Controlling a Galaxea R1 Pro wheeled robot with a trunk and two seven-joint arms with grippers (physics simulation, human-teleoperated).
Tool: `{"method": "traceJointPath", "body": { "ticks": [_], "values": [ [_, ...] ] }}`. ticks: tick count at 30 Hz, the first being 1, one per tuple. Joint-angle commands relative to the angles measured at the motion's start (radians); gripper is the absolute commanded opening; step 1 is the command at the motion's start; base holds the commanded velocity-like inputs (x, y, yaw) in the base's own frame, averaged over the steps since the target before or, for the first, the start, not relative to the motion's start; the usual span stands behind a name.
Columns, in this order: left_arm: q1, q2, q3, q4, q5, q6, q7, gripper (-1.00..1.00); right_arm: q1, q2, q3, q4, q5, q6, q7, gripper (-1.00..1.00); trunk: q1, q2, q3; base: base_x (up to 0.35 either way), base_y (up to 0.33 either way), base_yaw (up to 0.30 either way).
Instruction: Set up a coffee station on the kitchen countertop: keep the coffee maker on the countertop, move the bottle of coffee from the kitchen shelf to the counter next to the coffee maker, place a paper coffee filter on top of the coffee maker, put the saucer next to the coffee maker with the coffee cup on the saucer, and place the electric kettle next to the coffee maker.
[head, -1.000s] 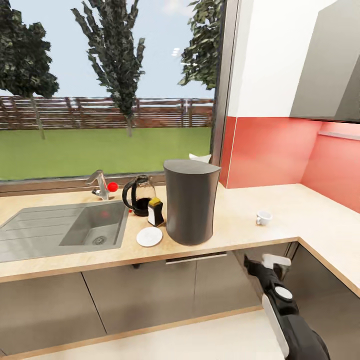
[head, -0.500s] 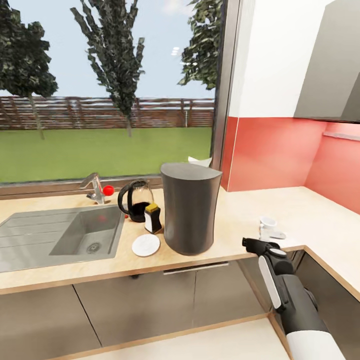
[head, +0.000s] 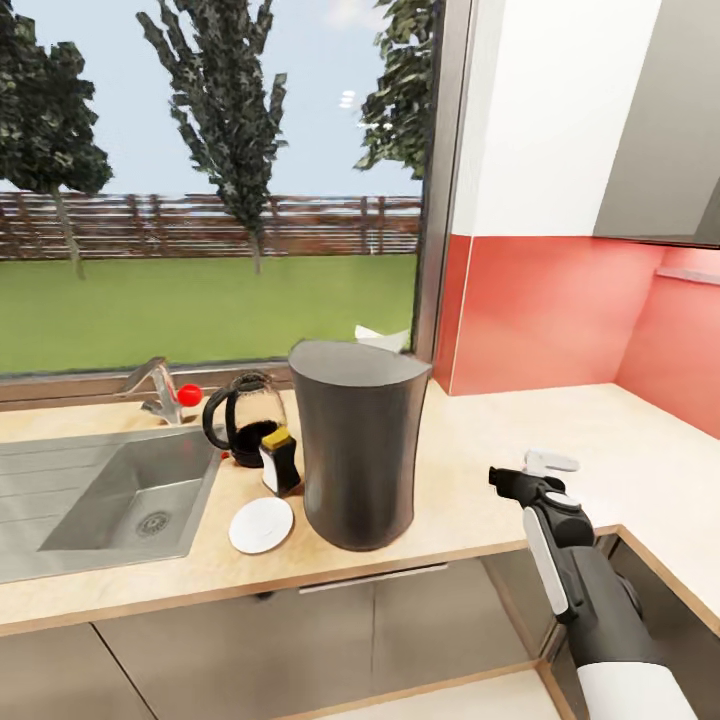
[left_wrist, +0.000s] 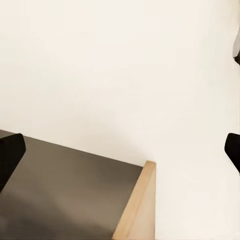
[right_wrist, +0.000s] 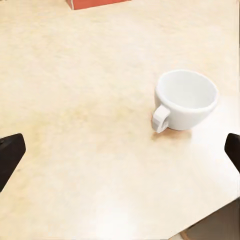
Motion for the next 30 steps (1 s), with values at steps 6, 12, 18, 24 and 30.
{"method": "traceJointPath", "body": {
  "ticks": [6, 12, 18, 24, 30],
  "values": [
    [0.000, 0.000, 0.006, 0.005, 0.004, -0.004, 0.003, 1.00, -0.001, -0.001, 0.002, 0.018, -0.009, 0.003, -0.008, 1.00, 0.001, -0.001, -0.002, 0.067, -0.307, 0.000],
    [0.000, 0.001, 0.007, 0.022, 0.005, -0.005, 0.007, 1.00, -0.001, -0.001, 0.002, 0.049, -0.009, 0.003, -0.008, 1.00, 0.001, -0.001, -0.002, 0.003, -0.325, 0.000],
    [0.000, 0.004, 0.008, 0.023, 0.005, -0.005, 0.007, 1.00, -0.001, -0.001, 0.003, 0.052, -0.009, 0.003, -0.008, 1.00, 0.001, -0.001, -0.002, 0.088, -0.312, 0.000],
    [0.000, 0.006, 0.008, 0.040, 0.005, -0.005, 0.007, 1.00, -0.001, -0.001, 0.004, 0.058, -0.008, 0.003, -0.008, 1.00, 0.001, -0.001, -0.002, 0.225, -0.230, 0.000],
    [0.000, 0.003, 0.008, 0.041, 0.005, -0.005, 0.007, 1.00, -0.001, 0.001, 0.006, 0.085, -0.008, 0.003, -0.008, 1.00, 0.001, -0.001, -0.002, 0.045, -0.037, 0.000]
  ]
}}
